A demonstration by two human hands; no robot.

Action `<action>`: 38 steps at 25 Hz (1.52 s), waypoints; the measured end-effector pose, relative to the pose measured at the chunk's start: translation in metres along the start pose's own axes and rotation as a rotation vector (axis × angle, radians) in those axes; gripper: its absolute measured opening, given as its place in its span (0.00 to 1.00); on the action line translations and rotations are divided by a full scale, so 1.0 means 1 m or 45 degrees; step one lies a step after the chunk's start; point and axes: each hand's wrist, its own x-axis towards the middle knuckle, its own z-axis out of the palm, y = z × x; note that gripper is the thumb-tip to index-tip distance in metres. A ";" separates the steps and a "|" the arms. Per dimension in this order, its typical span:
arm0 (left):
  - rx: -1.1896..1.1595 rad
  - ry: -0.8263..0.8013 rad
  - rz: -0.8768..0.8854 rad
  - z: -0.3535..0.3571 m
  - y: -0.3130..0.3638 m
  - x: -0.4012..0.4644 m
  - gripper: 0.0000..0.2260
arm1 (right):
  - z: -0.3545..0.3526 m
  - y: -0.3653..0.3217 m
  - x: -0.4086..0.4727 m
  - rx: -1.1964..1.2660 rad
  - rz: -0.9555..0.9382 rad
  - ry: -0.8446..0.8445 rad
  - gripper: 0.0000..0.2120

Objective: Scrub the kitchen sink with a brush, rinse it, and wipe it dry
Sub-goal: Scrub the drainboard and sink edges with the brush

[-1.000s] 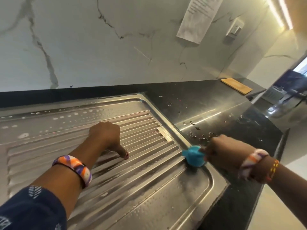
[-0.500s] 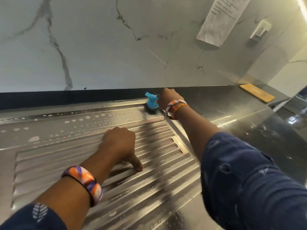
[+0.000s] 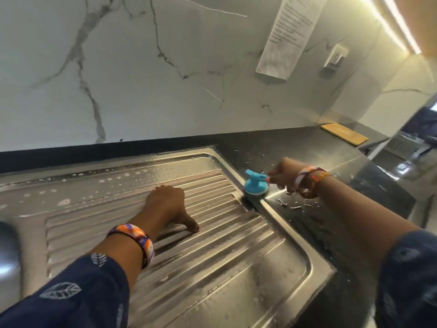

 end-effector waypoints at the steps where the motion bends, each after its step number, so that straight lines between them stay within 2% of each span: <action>1: -0.017 0.006 -0.003 0.003 -0.002 -0.003 0.35 | 0.001 0.012 -0.018 0.011 0.037 -0.007 0.14; 3: -0.016 0.033 -0.006 0.007 -0.003 -0.009 0.35 | 0.004 0.034 -0.053 0.025 0.092 -0.002 0.13; 6: 0.003 0.096 -0.027 0.018 0.000 -0.027 0.30 | 0.005 0.063 -0.106 0.038 0.194 0.022 0.10; 8: 0.056 0.138 -0.071 0.029 0.007 -0.046 0.27 | 0.006 0.078 -0.146 0.058 0.276 -0.008 0.14; 12: 0.137 0.200 -0.117 0.035 0.001 -0.099 0.25 | 0.016 0.095 -0.213 0.413 0.421 -0.001 0.08; 14: 0.155 0.223 -0.140 0.035 -0.013 -0.132 0.25 | 0.028 0.092 -0.232 0.468 0.411 0.043 0.11; 16: 0.153 0.209 -0.205 0.038 -0.032 -0.166 0.24 | 0.039 0.079 -0.242 0.397 0.335 0.081 0.13; 21: 0.088 0.143 -0.366 0.054 -0.084 -0.261 0.17 | 0.071 -0.005 -0.280 0.384 0.085 0.031 0.14; 24: 0.094 0.085 -0.487 0.060 -0.115 -0.318 0.21 | 0.092 -0.067 -0.301 0.529 -0.152 -0.177 0.14; 29: 0.069 0.091 -0.730 0.060 -0.173 -0.406 0.19 | 0.125 -0.180 -0.335 0.687 -0.443 -0.621 0.13; 33: 0.003 0.228 -1.004 0.049 -0.234 -0.482 0.20 | 0.157 -0.273 -0.353 0.594 -0.664 -0.885 0.11; 36: -0.039 0.266 -1.184 0.045 -0.277 -0.536 0.18 | 0.179 -0.335 -0.363 0.536 -0.827 -0.976 0.04; 38: -0.071 0.284 -1.324 0.051 -0.308 -0.578 0.16 | 0.200 -0.392 -0.375 0.444 -0.957 -1.090 0.07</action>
